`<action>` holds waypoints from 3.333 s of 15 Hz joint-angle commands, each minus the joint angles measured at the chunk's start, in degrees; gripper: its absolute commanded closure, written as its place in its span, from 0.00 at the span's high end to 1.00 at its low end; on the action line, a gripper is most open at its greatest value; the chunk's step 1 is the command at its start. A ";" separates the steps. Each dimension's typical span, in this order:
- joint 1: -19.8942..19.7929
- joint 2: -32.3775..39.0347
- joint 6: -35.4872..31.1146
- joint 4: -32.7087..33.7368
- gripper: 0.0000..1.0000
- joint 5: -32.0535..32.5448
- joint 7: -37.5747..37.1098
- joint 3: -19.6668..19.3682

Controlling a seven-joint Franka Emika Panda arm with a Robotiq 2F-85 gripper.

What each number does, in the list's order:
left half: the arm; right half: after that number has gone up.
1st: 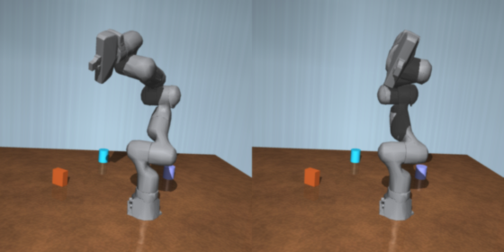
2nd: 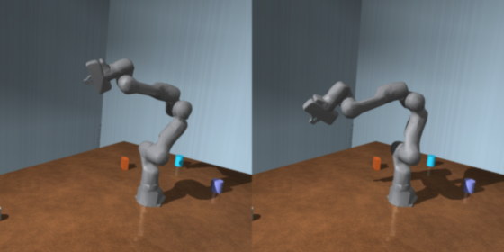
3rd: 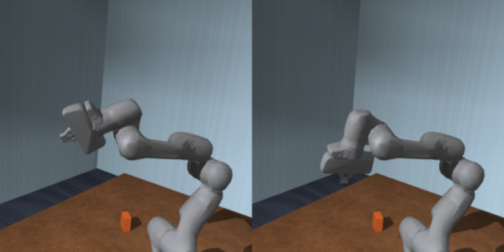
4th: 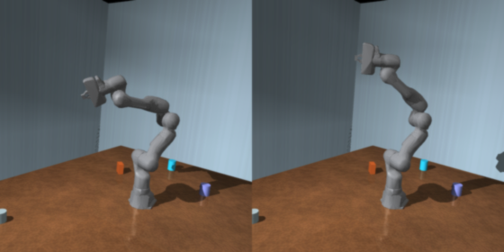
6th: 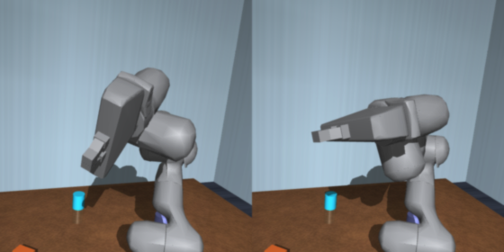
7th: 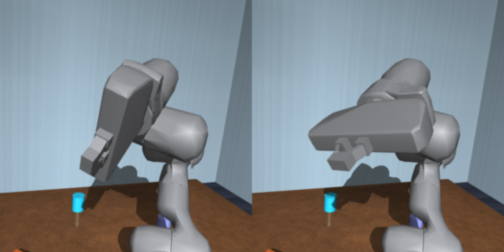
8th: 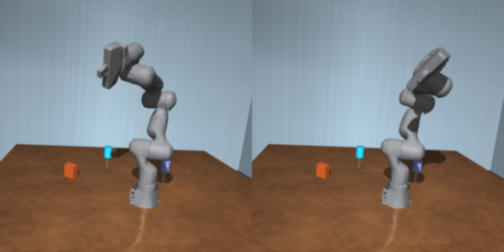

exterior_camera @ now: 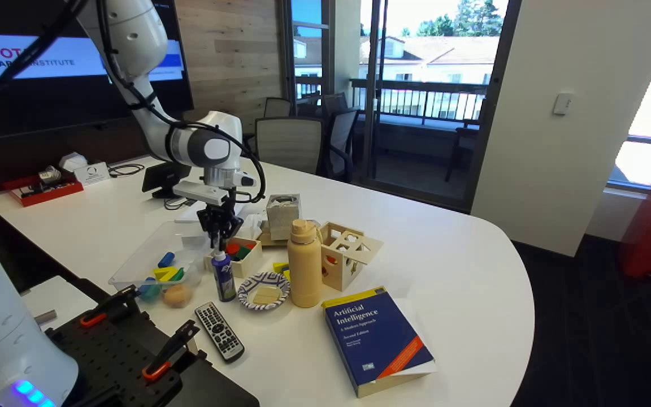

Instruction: Put the yellow blocks inside the box

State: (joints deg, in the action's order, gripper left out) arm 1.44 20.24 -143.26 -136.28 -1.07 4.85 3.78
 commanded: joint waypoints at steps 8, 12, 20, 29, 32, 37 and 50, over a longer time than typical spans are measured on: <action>2.21 2.91 2.05 0.78 0.06 3.76 -4.96 -1.50; 2.04 3.68 2.30 0.90 0.58 3.38 -4.57 -1.50; 1.56 6.37 2.30 1.22 1.00 2.55 -3.53 -1.05; -2.45 -1.25 2.27 -0.84 1.00 -2.70 -0.41 -0.11; -5.29 -4.86 2.50 -1.18 1.00 -8.21 2.88 0.22; -7.98 -7.11 -1.06 -0.75 1.00 -18.40 8.69 0.48; -1.71 11.37 -26.85 8.08 1.00 -11.43 1.00 0.57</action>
State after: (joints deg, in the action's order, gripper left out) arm -2.81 27.00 -167.19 -132.29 -17.00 10.48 6.54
